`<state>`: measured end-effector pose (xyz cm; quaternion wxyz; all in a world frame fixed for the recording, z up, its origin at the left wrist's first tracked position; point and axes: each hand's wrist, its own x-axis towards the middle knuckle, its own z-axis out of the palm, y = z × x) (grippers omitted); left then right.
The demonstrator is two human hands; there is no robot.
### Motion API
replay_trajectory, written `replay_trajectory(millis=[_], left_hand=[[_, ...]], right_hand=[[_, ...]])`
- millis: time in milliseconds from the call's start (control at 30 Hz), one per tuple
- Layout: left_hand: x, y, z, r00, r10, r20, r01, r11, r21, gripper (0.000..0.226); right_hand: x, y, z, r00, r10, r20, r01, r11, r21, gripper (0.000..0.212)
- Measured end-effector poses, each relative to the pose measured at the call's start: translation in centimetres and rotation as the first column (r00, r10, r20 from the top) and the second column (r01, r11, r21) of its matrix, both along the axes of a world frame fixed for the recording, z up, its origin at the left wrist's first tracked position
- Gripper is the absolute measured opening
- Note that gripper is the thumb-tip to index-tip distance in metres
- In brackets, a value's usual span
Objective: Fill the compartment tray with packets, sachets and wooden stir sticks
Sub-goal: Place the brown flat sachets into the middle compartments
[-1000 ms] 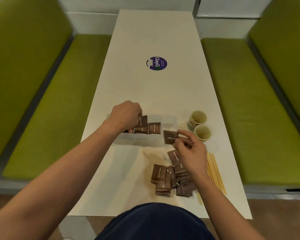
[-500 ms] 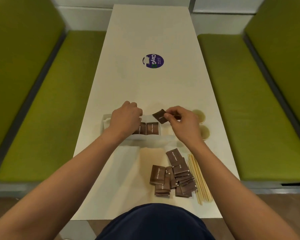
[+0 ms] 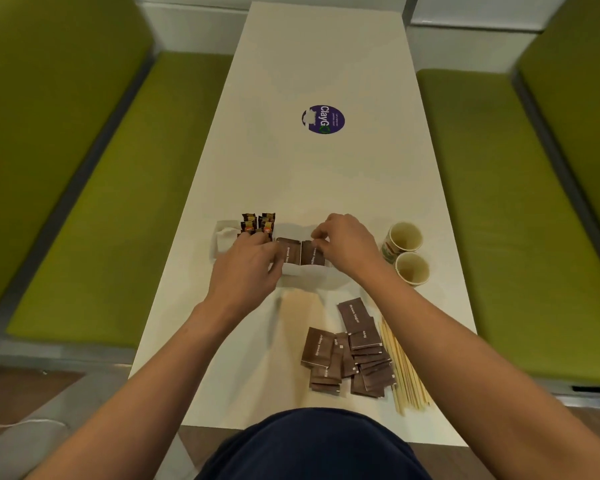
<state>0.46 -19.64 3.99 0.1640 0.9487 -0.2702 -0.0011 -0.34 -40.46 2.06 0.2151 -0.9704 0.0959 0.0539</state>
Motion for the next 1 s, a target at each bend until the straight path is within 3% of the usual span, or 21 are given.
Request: replay_trajectory(millis=[267, 433, 567, 733, 1000], left_hand=[[-3.7, -0.4, -0.9, 0.989, -0.108, -0.105, 0.105, 0.994, -0.033, 0.022], [-6.4, -1.1, -2.7, 0.922, -0.268, -0.279, 0.292, 0.955, 0.049, 0.027], [-8.0, -0.9, -4.3, 0.833, -0.366, -0.415, 0.456, 0.879, 0.139, 0.05], [-9.0, 0.1, -5.6, 0.859, -0.348, -0.376, 0.413, 0.904, 0.107, 0.053], [-9.7, 1.4, -6.3, 0.913, -0.269, -0.307, 0.305, 0.95, 0.074, 0.029]], right_hand=[[-6.0, -0.8, 0.4, 0.976, -0.099, 0.195, 0.069, 0.985, 0.159, 0.015], [-11.2, -0.9, 0.1, 0.998, -0.002, 0.057, -0.009, 0.983, 0.185, 0.017], [-14.7, -0.3, -0.7, 0.978, 0.202, -0.04, -0.195, 0.97, 0.148, 0.025], [-16.8, 1.1, -2.2, 0.896, 0.423, -0.136, -0.42, 0.906, 0.048, 0.039], [-17.0, 1.6, -3.0, 0.88, 0.466, -0.092, -0.475, 0.872, -0.121, 0.043]])
